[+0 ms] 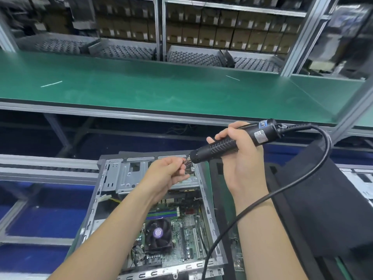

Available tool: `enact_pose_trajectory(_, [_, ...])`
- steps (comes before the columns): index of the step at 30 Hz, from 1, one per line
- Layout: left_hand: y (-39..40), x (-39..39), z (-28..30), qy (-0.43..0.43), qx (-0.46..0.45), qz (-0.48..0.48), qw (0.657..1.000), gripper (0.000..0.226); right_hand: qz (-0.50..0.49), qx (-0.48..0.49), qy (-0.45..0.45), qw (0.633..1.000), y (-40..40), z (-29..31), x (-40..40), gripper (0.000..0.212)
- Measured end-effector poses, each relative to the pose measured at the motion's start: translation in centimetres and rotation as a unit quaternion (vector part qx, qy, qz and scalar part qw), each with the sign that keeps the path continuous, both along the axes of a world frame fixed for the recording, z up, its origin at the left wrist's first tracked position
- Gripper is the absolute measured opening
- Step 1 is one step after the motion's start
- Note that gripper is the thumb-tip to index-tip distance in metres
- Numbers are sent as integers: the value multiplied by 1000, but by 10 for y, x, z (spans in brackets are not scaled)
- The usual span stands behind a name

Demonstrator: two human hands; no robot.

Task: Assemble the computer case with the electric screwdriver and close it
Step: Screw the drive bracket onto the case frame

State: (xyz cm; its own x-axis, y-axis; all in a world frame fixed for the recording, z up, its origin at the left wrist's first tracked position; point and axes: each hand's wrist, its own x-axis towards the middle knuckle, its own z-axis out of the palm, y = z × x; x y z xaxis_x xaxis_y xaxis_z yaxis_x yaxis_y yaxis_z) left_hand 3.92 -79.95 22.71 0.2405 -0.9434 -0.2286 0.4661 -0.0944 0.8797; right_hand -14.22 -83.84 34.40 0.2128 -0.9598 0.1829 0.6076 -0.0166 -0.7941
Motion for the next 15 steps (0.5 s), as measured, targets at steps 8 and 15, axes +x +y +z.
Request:
enact_pose_trajectory(8, [-3,-2,-7,-26,5,10,1000,20,21,7,1,1000,-11,-8,-1,15])
enact_pose_trajectory(15, [0,-5,-10,77,-26,29,996,18,19,24,-21,999,-18,-12,1,14])
